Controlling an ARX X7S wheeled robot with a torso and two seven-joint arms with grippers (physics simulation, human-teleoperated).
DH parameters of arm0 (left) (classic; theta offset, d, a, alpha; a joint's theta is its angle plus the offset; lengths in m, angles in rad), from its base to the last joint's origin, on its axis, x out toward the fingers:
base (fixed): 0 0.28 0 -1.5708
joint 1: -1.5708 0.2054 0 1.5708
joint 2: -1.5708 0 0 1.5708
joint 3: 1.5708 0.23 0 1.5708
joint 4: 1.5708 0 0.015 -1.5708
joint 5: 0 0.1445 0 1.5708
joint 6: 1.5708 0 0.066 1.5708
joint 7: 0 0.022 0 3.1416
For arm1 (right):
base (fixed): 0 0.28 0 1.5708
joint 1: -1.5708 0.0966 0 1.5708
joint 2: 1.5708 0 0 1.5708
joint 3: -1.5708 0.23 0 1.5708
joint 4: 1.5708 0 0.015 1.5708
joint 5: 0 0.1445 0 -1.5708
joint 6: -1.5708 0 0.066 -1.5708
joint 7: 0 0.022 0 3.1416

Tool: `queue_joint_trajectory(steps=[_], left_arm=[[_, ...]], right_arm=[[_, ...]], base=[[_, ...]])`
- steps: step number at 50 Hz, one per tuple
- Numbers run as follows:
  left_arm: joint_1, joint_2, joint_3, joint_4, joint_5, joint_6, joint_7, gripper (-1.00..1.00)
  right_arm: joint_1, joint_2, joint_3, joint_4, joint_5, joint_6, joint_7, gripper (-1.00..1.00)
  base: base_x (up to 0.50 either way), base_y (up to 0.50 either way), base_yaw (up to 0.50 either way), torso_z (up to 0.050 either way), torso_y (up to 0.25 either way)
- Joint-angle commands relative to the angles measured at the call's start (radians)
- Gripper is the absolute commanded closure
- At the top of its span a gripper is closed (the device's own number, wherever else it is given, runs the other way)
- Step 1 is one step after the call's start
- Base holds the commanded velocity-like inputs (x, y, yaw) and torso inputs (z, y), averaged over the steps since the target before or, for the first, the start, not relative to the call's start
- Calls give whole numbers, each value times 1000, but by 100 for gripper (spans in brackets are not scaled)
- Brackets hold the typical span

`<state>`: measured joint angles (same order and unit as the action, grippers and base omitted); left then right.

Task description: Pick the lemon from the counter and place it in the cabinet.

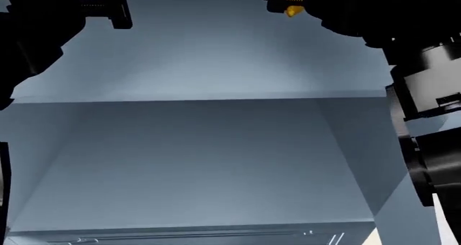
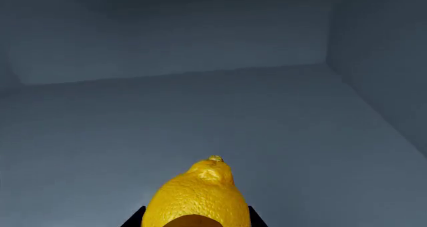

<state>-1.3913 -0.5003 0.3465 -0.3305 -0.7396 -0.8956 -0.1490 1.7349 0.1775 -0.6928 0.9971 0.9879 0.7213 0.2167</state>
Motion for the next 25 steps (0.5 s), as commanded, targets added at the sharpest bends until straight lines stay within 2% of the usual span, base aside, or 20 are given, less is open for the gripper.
queue_joint_trajectory(steps=[1, 10, 25], left_arm=[[1, -1, -1, 1, -2, 0, -3, -100], [9, -7, -7, 21, -13, -10, -10, -100], [-3, 4, 6, -17, 1, 12, 7, -100]], right_arm=[[60, -66, -58, 158, -59, 33, -94, 100], [82, -137, -92, 310, -131, -3, -161, 100], [76, -155, 51, 310, -305, 36, -187, 100]], base=[[0, 0, 0, 0, 0], [0, 0, 0, 0, 0], [0, 0, 0, 0, 0]])
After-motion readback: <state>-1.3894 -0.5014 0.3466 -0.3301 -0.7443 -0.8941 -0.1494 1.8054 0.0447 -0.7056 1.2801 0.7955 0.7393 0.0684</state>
